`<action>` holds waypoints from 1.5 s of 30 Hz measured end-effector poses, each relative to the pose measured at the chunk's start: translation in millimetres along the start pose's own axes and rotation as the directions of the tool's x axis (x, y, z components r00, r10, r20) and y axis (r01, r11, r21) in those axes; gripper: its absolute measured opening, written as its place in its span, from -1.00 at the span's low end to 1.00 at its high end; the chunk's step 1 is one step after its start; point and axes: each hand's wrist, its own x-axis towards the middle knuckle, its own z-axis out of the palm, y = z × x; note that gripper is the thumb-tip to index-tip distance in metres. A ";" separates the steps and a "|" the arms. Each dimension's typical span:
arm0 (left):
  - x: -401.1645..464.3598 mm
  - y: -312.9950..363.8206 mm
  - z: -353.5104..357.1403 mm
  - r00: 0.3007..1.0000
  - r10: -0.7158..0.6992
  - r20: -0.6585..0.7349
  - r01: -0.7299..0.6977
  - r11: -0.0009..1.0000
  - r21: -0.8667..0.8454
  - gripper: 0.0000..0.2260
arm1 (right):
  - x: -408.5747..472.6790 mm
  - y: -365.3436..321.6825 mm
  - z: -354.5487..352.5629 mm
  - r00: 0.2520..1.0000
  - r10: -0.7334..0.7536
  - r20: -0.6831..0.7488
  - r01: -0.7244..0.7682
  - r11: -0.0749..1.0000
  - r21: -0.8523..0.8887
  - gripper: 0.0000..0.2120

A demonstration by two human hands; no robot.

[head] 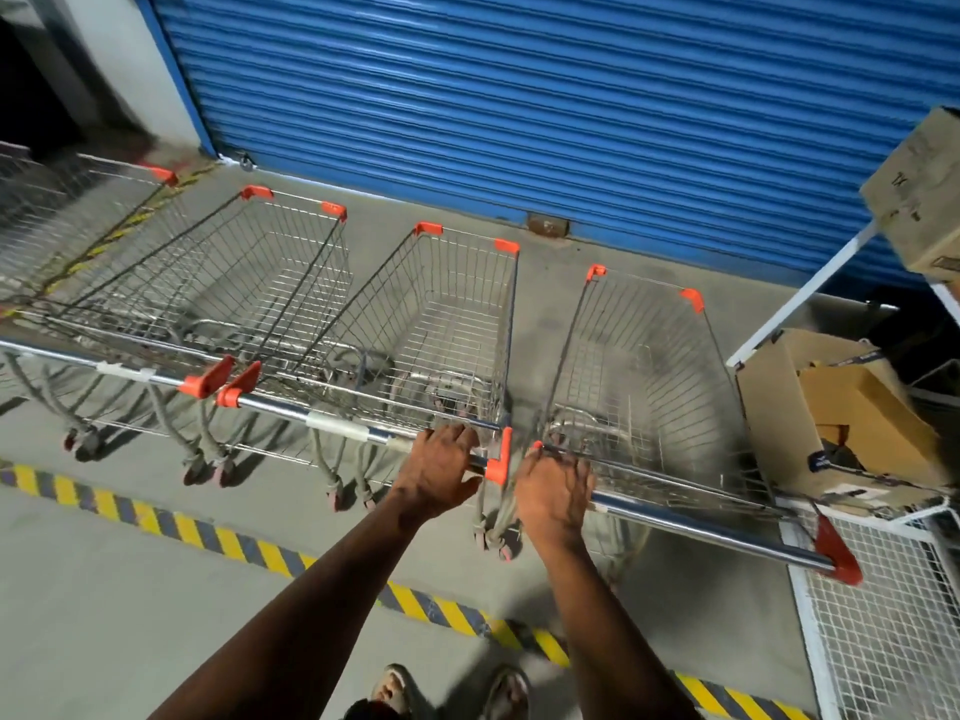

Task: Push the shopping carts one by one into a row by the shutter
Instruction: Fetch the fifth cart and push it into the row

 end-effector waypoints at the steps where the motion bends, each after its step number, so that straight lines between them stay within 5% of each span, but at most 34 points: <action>1: -6.2 -7.7 -2.2 0.999 -0.023 -0.026 0.023 1.000 -0.008 -0.54 | -0.7 -0.6 -0.2 1.000 -0.005 -0.005 0.005 1.000 -0.006 -0.48; 9: -65.4 -84.6 -18.0 0.970 -0.183 -0.157 0.166 0.979 -0.116 -0.56 | -19.4 -12.9 8.3 0.999 0.003 -0.035 -0.008 0.990 -0.139 -0.44; 15: -101.0 -172.6 -42.0 0.972 -0.190 -0.140 0.176 0.979 -0.108 -0.45 | -31.4 -43.1 22.3 0.981 0.185 -0.063 -0.190 0.977 -0.094 -0.39; 18: -119.7 -222.9 -54.5 0.974 -0.189 -0.129 0.183 0.981 -0.059 -0.45 | -37.6 -71.3 31.8 0.959 0.213 -0.189 -0.217 0.976 -0.004 -0.36; 21: -140.2 -268.0 -70.3 0.970 -0.205 -0.134 0.199 0.978 -0.054 -0.38 | -49.5 -107.5 46.3 0.944 0.164 -0.287 -0.168 0.986 0.011 -0.35; 24: -161.3 -303.4 -83.2 0.960 -0.222 -0.169 0.207 0.973 -0.103 -0.15 | -66.9 -158.0 55.6 0.974 0.094 -0.207 -0.118 0.988 -0.104 -0.38; 28: -182.9 -349.8 -86.9 0.954 -0.272 -0.123 0.257 0.958 -0.124 -0.31 | -89.4 -230.0 70.0 0.977 -0.123 -0.174 0.096 0.983 -0.159 -0.52; 34: -190.3 -400.4 -92.9 0.949 -0.286 -0.133 0.272 0.955 -0.116 -0.29 | -106.6 -334.2 93.4 0.928 -0.362 -0.093 0.352 0.930 -0.104 -0.38; 45: -148.0 -519.6 -117.4 0.951 -0.305 -0.041 0.305 0.952 -0.023 -0.39 | -85.1 -460.5 131.9 0.895 -0.394 -0.210 0.400 0.917 -0.016 -0.52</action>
